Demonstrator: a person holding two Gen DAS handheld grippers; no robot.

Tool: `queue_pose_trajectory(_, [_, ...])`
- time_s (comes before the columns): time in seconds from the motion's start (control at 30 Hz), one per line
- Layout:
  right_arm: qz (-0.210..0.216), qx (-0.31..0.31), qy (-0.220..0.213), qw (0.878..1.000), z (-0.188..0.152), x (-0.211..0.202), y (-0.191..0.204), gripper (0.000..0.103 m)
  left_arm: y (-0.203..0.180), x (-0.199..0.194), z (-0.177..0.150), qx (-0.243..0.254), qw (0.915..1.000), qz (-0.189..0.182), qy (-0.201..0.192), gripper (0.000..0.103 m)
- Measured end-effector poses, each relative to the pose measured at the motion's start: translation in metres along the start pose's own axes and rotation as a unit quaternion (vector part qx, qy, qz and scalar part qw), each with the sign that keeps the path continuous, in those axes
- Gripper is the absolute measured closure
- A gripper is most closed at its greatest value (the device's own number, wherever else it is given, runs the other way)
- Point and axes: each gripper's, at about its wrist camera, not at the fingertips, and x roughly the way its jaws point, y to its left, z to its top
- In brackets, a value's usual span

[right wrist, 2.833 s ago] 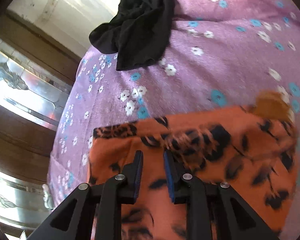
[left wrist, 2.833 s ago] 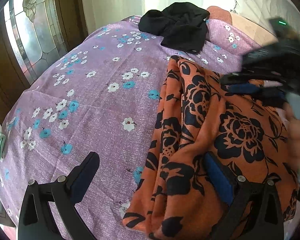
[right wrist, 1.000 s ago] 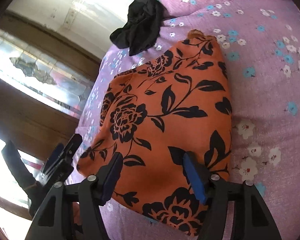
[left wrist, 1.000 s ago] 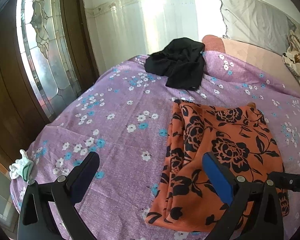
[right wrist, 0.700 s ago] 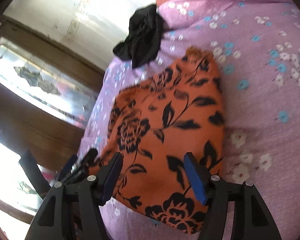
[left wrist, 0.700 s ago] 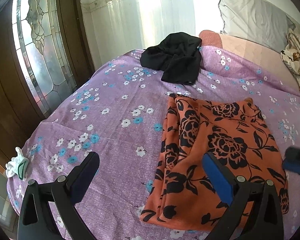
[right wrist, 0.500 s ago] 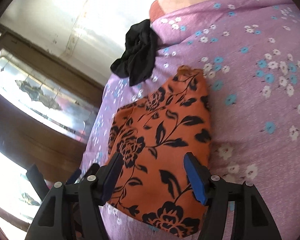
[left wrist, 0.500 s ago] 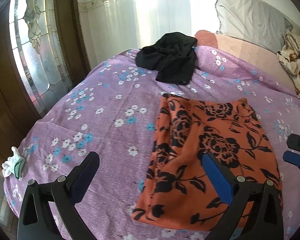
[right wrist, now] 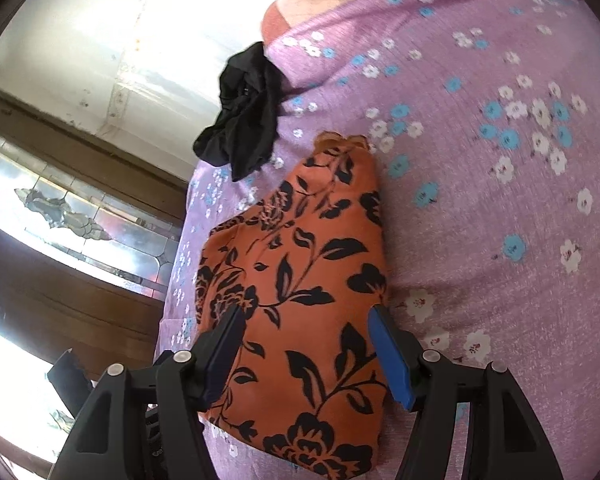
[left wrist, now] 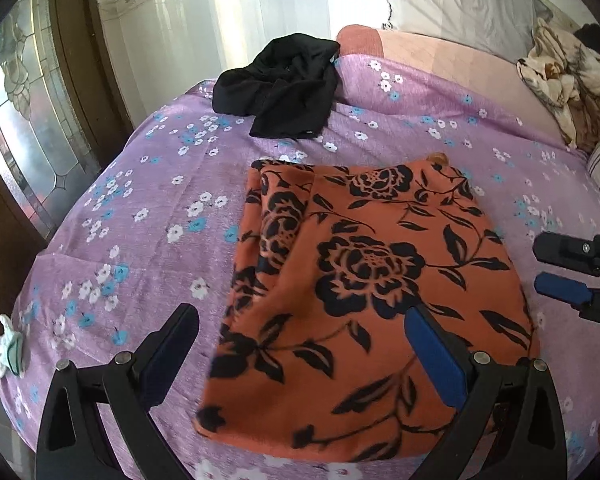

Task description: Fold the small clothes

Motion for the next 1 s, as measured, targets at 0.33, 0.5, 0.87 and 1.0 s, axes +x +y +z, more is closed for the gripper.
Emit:
queue_pose_trajectory(0.33, [0.013, 0.044, 0.012, 0.999, 0.004, 0.007, -0.016, 0.033, 0.098, 0.043, 0.012, -0.138, 0.9873, -0.036, 0.071, 0.0])
queue_pose_trajectory(0.5, [0.012, 0.061, 0.011, 0.998, 0.006, 0.007, -0.023, 0.032, 0.112, 0.049, 0.009, -0.176, 0.9797, -0.055, 0.079, 0.0])
queue_pose_trajectory(0.87, [0.001, 0.044, 0.01, 0.999, 0.004, 0.01, -0.017, 0.032, 0.081, 0.011, 0.027, -0.095, 0.9945, 0.041, -0.016, 0.0])
queue_pose_trajectory(1.0, [-0.01, 0.027, 0.01, 1.0, 0.003, 0.011, -0.012, 0.032, 0.082, -0.005, 0.027, -0.079, 0.9906, 0.097, -0.055, 0.0])
